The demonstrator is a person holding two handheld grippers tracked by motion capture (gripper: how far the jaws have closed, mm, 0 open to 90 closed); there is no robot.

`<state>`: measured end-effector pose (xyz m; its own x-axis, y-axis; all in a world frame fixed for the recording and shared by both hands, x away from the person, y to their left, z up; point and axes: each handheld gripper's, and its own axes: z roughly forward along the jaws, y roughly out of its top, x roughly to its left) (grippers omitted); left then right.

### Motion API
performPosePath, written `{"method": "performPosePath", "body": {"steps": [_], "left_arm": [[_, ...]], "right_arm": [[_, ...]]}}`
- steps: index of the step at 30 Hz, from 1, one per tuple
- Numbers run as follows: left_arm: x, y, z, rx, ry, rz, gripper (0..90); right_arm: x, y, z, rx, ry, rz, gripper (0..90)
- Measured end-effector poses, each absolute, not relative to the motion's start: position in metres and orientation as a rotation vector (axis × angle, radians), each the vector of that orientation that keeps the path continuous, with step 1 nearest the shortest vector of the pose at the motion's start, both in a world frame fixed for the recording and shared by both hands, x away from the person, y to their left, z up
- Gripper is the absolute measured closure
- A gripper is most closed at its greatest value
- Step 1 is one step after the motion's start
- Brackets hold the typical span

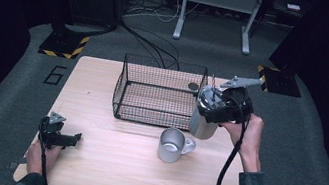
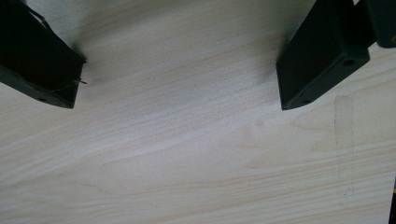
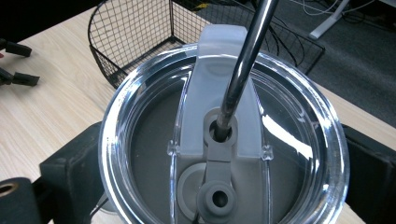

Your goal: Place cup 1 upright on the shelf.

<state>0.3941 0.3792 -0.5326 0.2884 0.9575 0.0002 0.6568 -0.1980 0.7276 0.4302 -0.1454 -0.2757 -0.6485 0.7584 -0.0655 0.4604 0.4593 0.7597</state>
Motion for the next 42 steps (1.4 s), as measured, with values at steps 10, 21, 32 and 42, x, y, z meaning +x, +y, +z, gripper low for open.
{"method": "performPosePath", "body": {"steps": [10, 21, 32, 42], "left_arm": [[0.394, 0.379, -0.533, 1.939, 1.441, 0.622, 0.2], [0.394, 0.379, -0.533, 1.939, 1.441, 0.622, 0.2], [0.394, 0.379, -0.533, 1.94, 1.44, 0.622, 0.2], [0.394, 0.379, -0.533, 1.94, 1.44, 0.623, 0.2]], "right_arm": [[0.445, -0.127, -0.264, 0.976, 2.329, 1.052, 3.4], [0.464, -0.107, -0.252, 0.955, 2.335, 1.07, 3.4], [0.488, -0.089, -0.248, 0.94, 2.342, 1.083, 3.5], [0.508, -0.076, -0.248, 0.945, 2.348, 1.067, 3.4]]}}
